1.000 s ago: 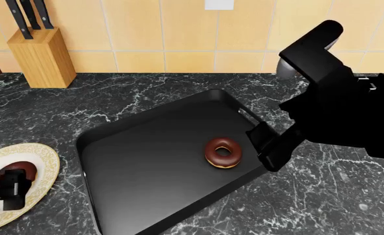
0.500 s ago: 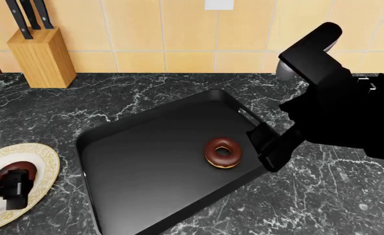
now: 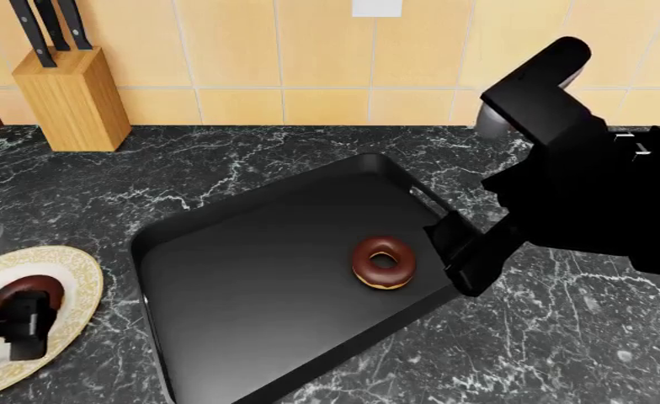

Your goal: Move the dessert items from the plate to the tray.

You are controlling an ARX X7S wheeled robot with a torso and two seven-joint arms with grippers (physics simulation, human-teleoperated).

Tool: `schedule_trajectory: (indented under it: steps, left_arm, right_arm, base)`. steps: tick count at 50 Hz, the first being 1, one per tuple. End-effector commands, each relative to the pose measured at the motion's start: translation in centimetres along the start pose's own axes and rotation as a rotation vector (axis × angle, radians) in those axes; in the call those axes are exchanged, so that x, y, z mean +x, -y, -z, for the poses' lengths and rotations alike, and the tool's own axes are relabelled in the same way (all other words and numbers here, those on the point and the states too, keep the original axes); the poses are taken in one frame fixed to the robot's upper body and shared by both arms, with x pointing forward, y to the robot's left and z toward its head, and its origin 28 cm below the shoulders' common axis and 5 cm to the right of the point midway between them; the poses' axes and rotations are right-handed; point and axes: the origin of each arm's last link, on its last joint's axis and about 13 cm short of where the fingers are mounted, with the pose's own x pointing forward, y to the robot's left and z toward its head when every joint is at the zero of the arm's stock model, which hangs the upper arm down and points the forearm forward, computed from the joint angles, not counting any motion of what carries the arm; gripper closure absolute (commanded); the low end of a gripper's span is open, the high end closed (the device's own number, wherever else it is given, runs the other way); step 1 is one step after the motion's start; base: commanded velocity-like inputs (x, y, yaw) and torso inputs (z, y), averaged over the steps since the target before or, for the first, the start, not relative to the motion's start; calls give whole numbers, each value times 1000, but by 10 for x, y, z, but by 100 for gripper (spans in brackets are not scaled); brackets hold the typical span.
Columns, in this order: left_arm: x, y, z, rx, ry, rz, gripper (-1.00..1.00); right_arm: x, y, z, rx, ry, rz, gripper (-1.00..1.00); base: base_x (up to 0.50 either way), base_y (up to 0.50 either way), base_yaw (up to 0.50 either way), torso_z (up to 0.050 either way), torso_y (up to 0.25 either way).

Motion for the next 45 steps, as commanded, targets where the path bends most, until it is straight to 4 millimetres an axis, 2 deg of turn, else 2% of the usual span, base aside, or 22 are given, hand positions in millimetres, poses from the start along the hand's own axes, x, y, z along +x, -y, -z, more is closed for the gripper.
schedule_trajectory:
  steps: [1, 10, 18, 27, 32, 45]
  left_arm:
    - [-14, 1, -5, -10, 59, -7, 100]
    - [-31, 7, -19, 8, 122, -8, 100]
    - [-32, 27, -43, 97, 140, 33, 100]
    - [-24, 52, -71, 181, 156, 131, 100]
    - [-15, 72, -86, 252, 142, 185, 100]
    - [5, 108, -107, 353, 108, 294, 100]
  right_arm:
    - [-2, 0, 0, -2, 3, 3, -100]
    - [-2, 0, 0, 1, 5, 7, -100]
    - [-3, 1, 1, 5, 7, 9, -100]
    - [-9, 4, 4, 21, 17, 20, -100]
    - [-12, 5, 5, 27, 21, 26, -100]
    - [-15, 8, 7, 39, 24, 36, -100]
  base:
    - [0, 0, 0, 0, 0]
    - [0, 0, 0, 0, 0]
    - [0, 0, 0, 0, 0]
    - [0, 0, 0, 0, 0]
    - [0, 0, 0, 0, 0]
    - [0, 0, 0, 1, 0]
